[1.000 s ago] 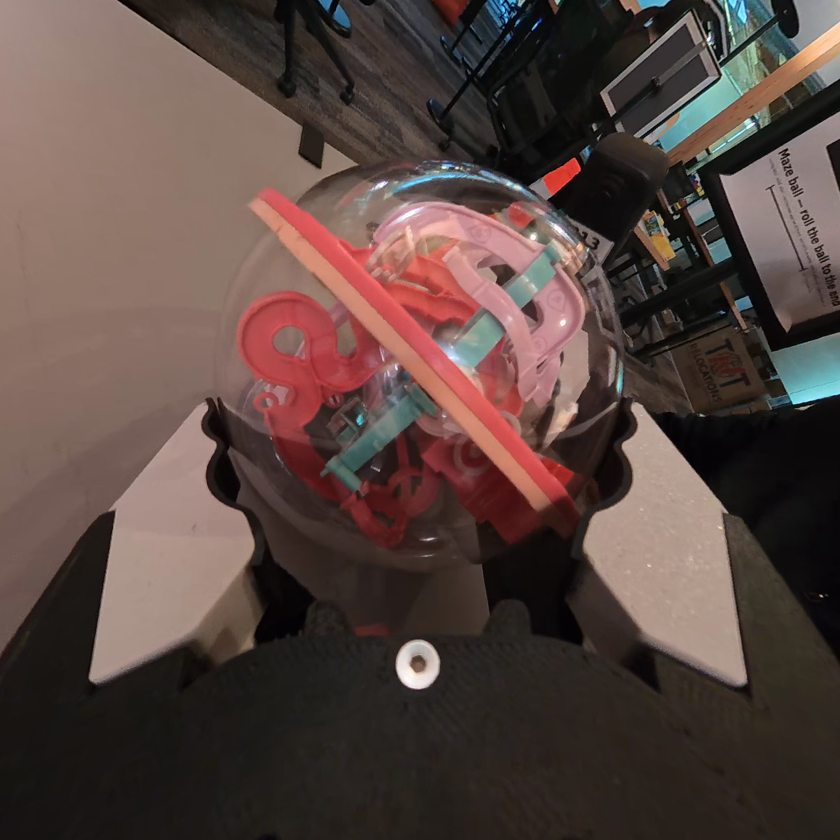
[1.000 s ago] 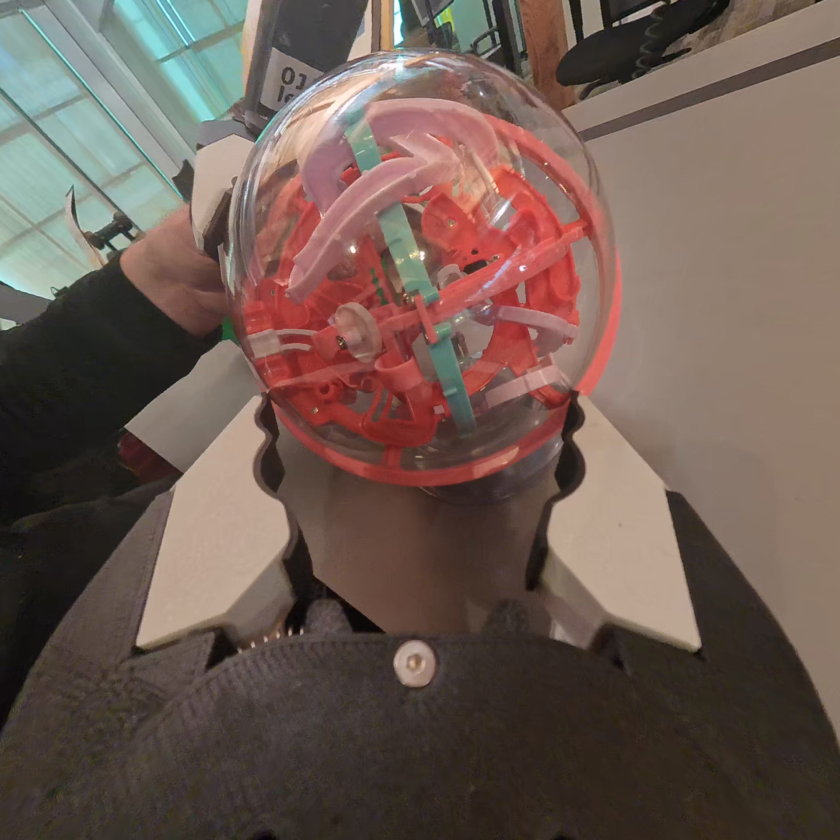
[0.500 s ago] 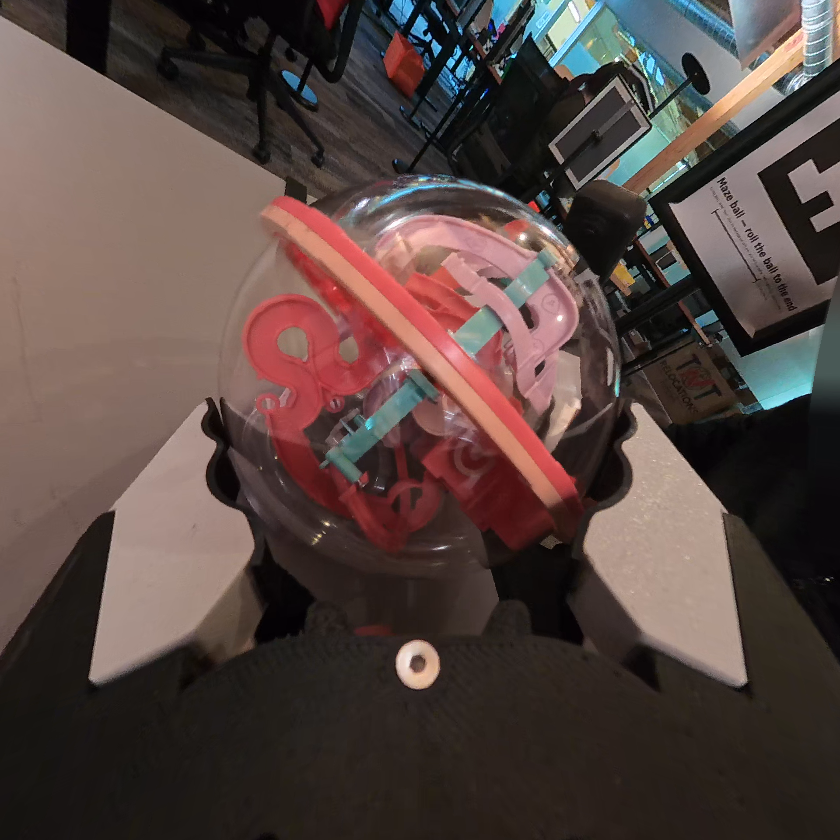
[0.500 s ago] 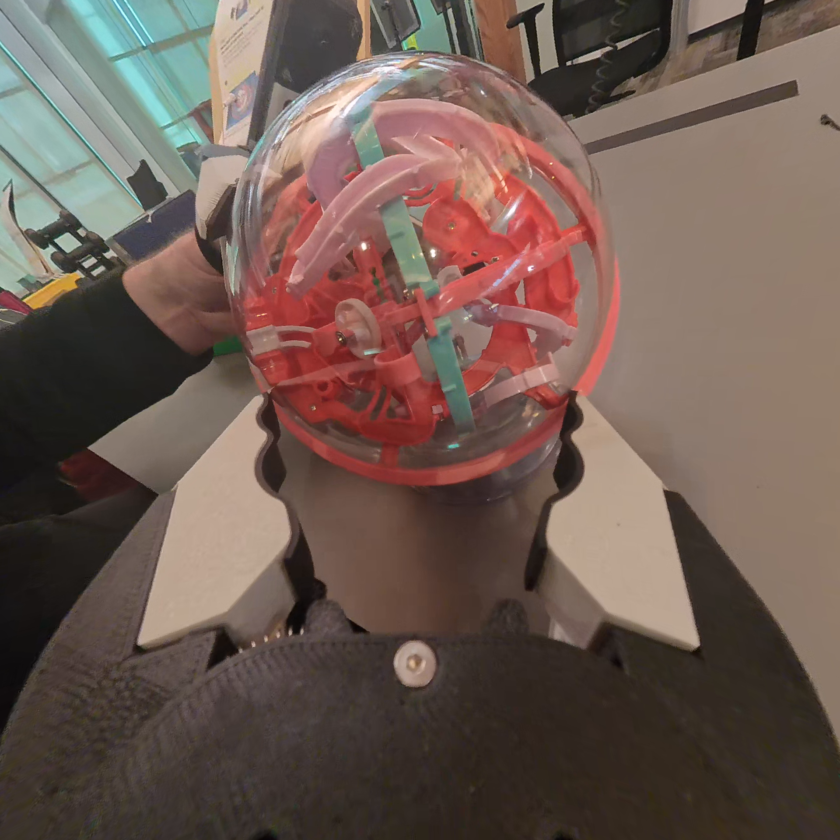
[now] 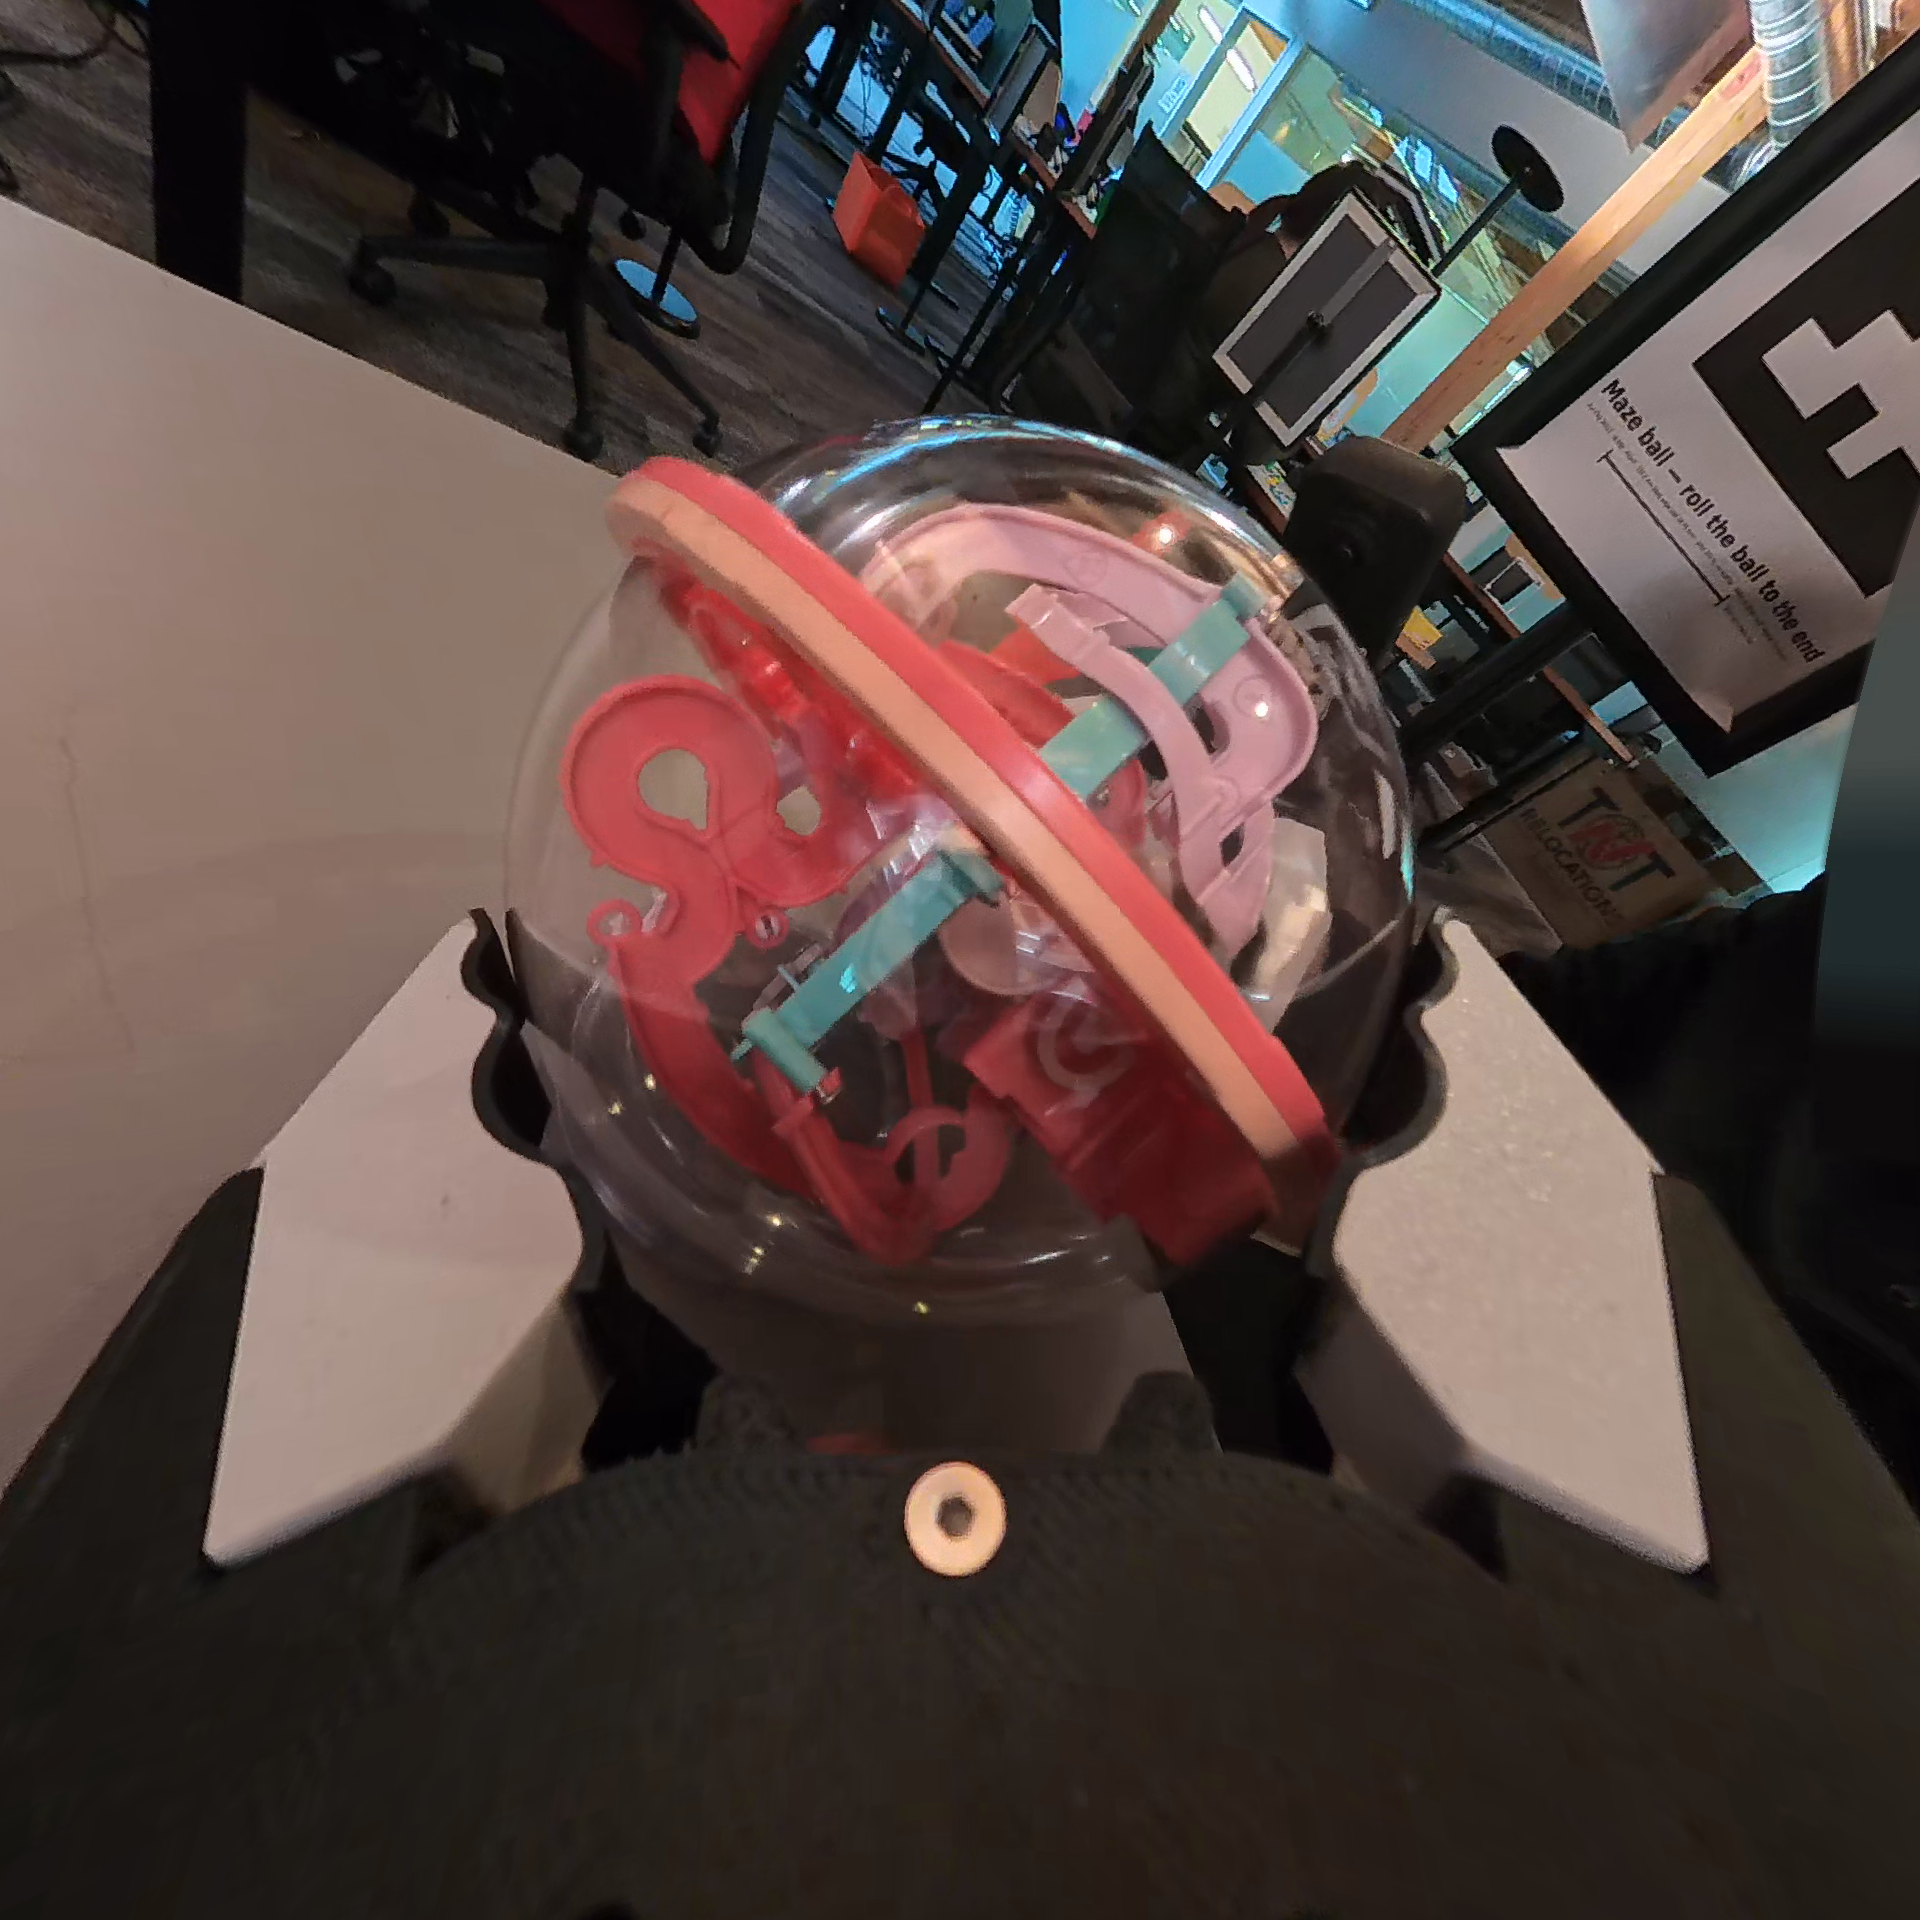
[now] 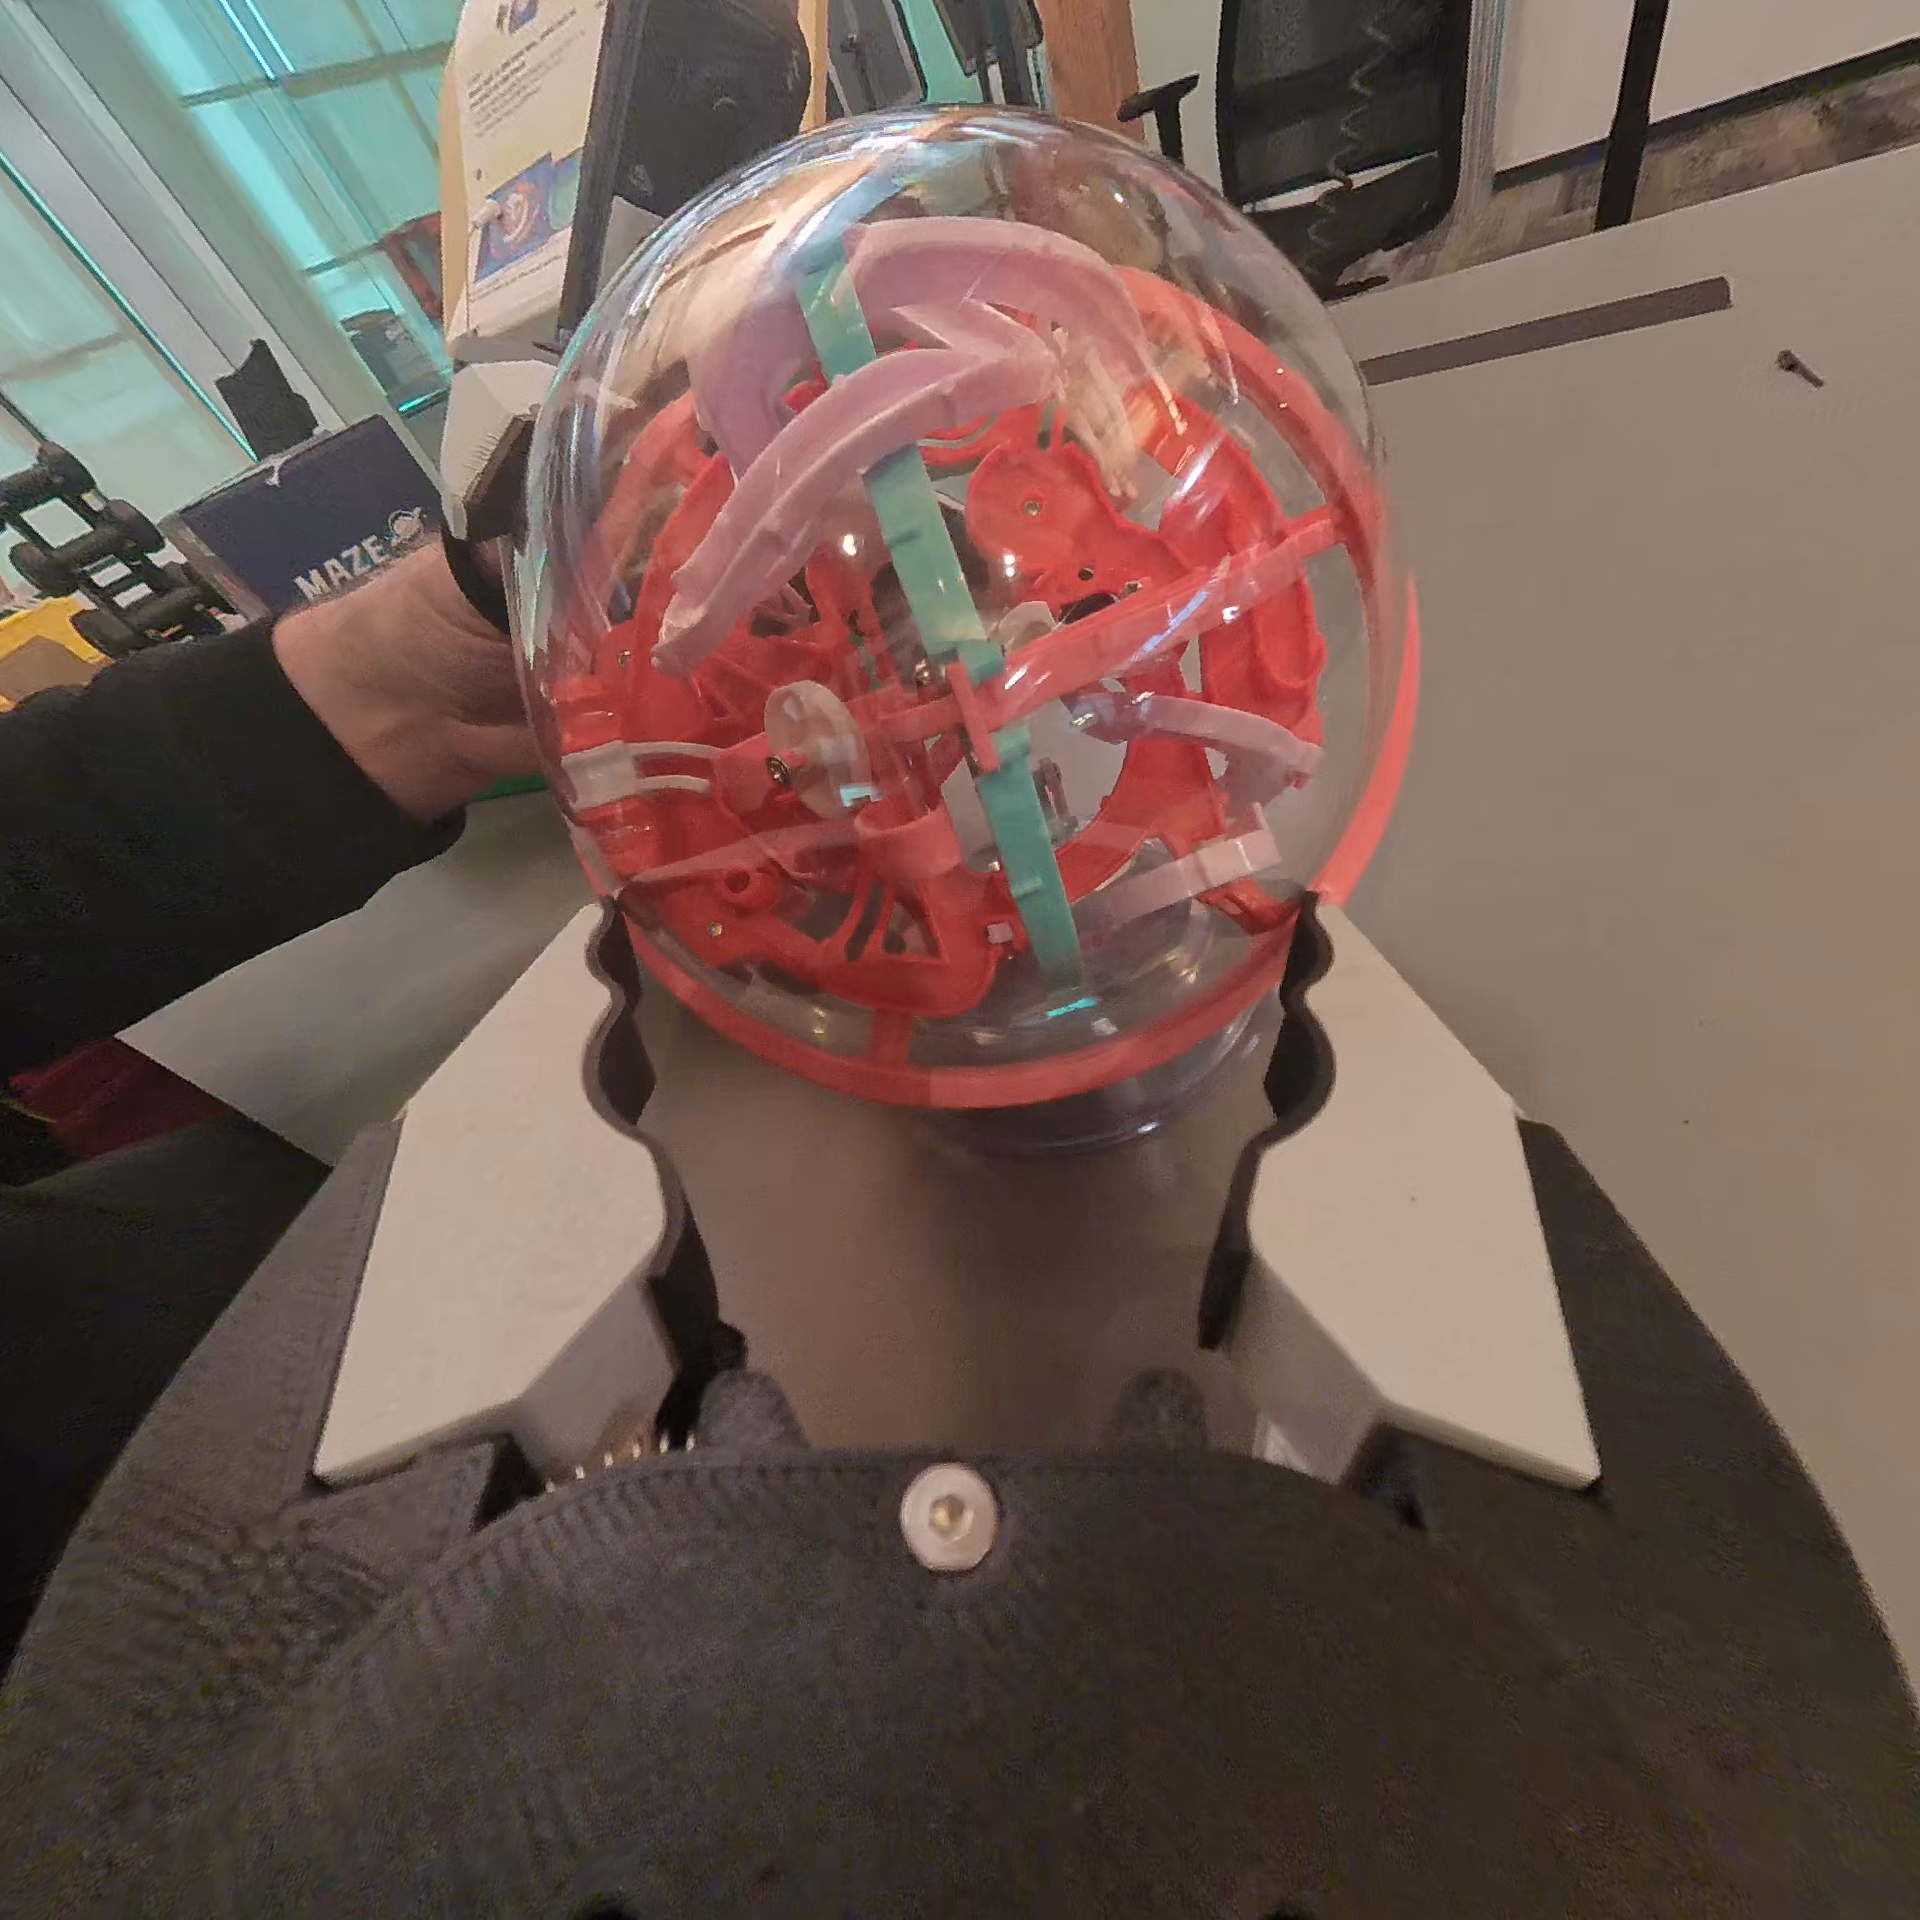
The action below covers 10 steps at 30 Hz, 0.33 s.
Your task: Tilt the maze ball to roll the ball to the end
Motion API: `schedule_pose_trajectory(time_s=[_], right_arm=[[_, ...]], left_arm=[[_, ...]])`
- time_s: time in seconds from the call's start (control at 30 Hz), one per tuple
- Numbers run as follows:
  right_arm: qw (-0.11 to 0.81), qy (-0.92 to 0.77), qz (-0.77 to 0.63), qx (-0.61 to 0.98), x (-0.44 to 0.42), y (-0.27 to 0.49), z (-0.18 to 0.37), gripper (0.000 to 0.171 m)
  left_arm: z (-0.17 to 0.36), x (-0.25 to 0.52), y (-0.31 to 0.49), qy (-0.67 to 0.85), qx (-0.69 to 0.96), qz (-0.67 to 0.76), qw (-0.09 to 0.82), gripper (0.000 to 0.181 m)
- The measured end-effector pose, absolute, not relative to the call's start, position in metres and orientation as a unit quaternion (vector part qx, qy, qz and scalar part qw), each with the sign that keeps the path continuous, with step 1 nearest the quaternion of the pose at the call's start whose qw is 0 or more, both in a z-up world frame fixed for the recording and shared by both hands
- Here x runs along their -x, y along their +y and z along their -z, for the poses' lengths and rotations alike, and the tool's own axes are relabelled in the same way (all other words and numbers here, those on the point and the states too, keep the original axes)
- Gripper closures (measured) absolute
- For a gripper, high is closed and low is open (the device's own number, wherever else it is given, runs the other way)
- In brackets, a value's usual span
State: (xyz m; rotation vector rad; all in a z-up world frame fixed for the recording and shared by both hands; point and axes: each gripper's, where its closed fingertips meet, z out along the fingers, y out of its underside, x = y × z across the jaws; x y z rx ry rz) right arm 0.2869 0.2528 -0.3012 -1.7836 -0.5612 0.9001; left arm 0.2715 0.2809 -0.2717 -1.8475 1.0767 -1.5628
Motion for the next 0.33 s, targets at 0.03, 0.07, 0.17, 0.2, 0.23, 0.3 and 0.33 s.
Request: schedule_pose_trajectory(time_s=[0.03, 0.07, 0.17, 0.2, 0.23, 0.3, 0.33], right_arm=[[0.51, -0.234, -0.371, 0.74, -0.2869, 0.2528, 0.3014, 0.05], [0.512, -0.234, -0.369, 0.74, -0.287, 0.2528, 0.3016, 0.05], [0.514, -0.234, -0.367, 0.739, -0.287, 0.2535, 0.3017, 0.05], [0.515, -0.234, -0.366, 0.739, -0.2872, 0.2538, 0.3018, 0.05], [0.515, -0.234, -0.365, 0.739, -0.2874, 0.2541, 0.3018, 0.05], [0.517, -0.235, -0.363, 0.739, -0.2877, 0.2546, 0.3021, 0.05], [0.518, -0.235, -0.361, 0.739, -0.2878, 0.2548, 0.3023, 0.05]], left_arm=[[0.2717, -0.2716, 0.2808, 0.396, 0.674, 0.572, 0.246, 0.024], [0.2716, -0.2716, 0.2808, 0.399, 0.672, 0.572, 0.249, 0.024], [0.2712, -0.2719, 0.2816, 0.399, 0.668, 0.575, 0.253, 0.024], [0.271, -0.2721, 0.2821, 0.398, 0.667, 0.576, 0.254, 0.024], [0.2708, -0.2722, 0.2824, 0.399, 0.666, 0.577, 0.255, 0.024], [0.2706, -0.2725, 0.2829, 0.4, 0.664, 0.577, 0.258, 0.024], [0.2705, -0.2728, 0.2831, 0.401, 0.662, 0.577, 0.26, 0.024]])
